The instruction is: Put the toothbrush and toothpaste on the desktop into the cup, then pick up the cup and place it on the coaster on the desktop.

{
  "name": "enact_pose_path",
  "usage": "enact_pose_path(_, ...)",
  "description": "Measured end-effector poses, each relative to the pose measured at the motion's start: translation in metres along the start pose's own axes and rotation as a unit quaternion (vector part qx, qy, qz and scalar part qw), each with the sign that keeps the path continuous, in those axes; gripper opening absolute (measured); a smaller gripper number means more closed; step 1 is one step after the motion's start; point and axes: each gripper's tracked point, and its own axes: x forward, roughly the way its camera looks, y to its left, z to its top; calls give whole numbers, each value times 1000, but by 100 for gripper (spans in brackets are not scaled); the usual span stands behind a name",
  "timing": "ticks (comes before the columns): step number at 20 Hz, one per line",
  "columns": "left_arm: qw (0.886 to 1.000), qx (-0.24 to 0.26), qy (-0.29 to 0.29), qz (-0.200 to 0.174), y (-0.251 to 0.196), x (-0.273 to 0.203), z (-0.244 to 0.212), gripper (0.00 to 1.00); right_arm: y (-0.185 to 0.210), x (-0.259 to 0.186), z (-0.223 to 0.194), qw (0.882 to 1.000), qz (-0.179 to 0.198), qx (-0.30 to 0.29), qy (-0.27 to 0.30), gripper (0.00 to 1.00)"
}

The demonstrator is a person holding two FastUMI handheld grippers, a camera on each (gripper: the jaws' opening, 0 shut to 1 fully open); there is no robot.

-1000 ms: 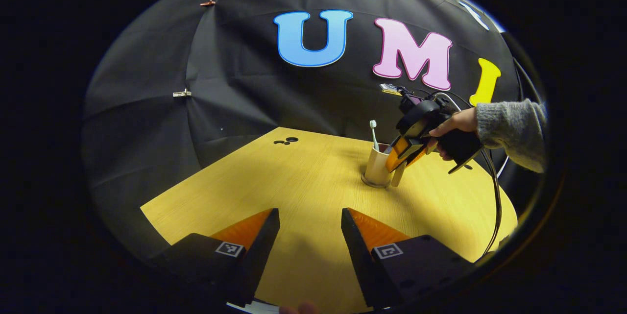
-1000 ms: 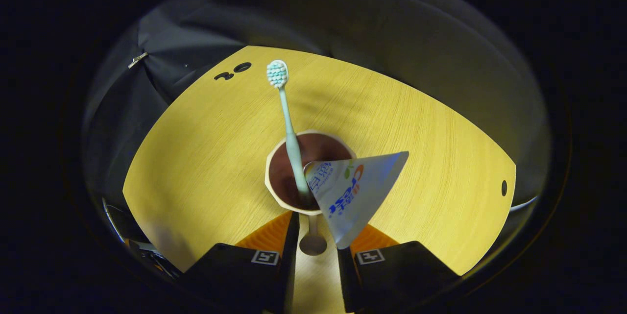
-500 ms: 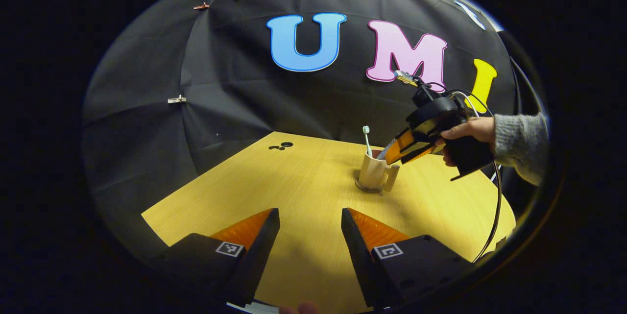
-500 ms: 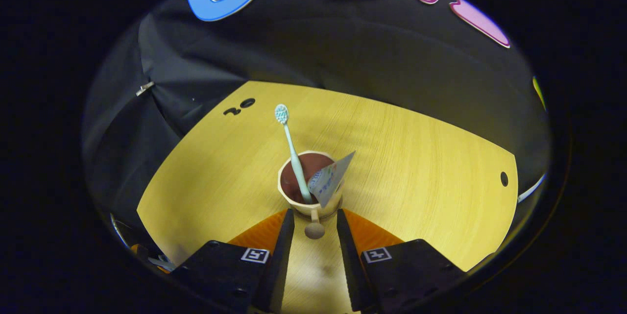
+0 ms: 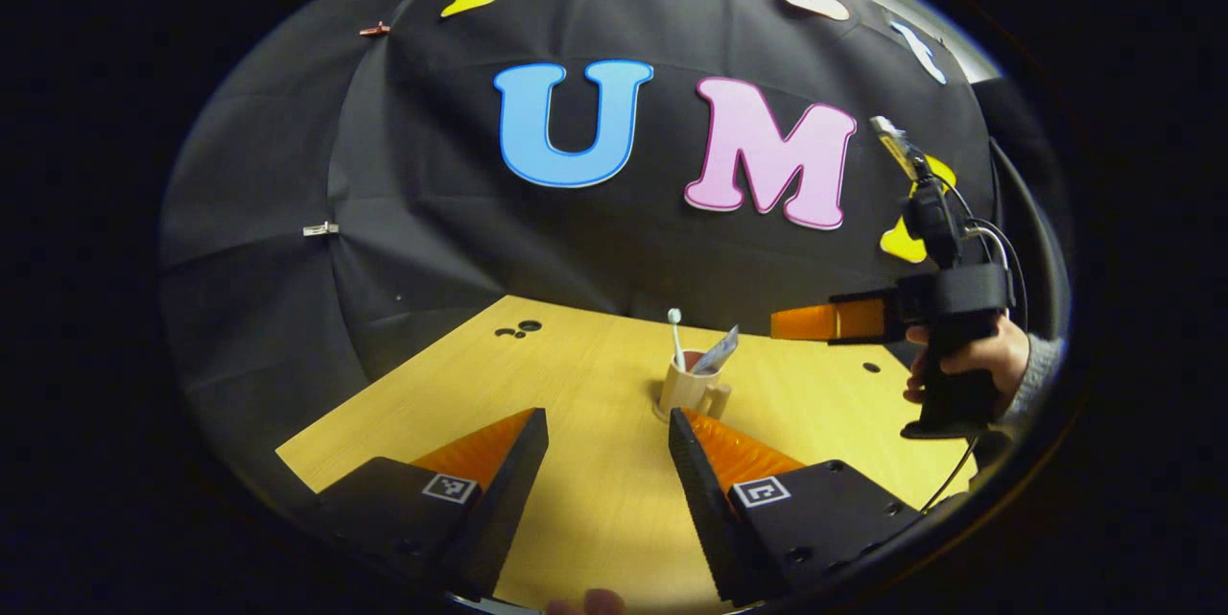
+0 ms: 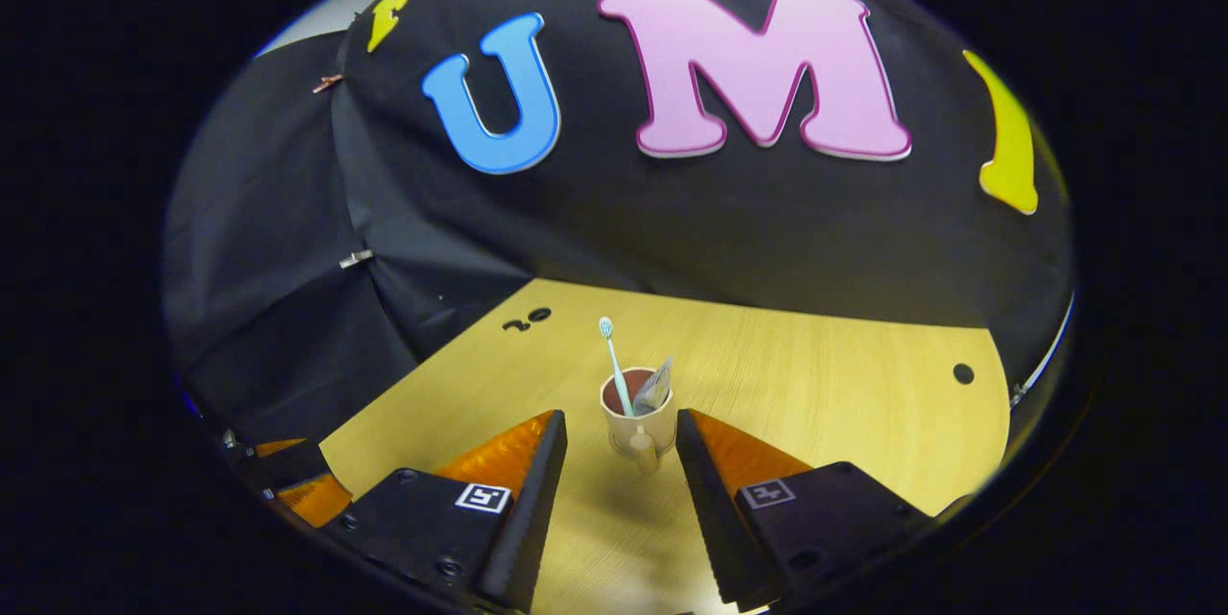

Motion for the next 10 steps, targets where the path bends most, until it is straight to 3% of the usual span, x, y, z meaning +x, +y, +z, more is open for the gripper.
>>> enact_pose_path(2, 1000, 3, -9, -11, -13, -10, 14, 82, 9, -37, 8, 1000, 12, -7, -15, 77)
enact_pose_path(4, 999, 8, -18, -27, -26, -22, 28, 82, 11, -67, 16, 999, 8, -16, -34, 92)
enact_pose_path(10, 997, 31, -37, -55, -52, -54, 53, 82, 9, -147, 33, 994, -22, 33, -102, 96)
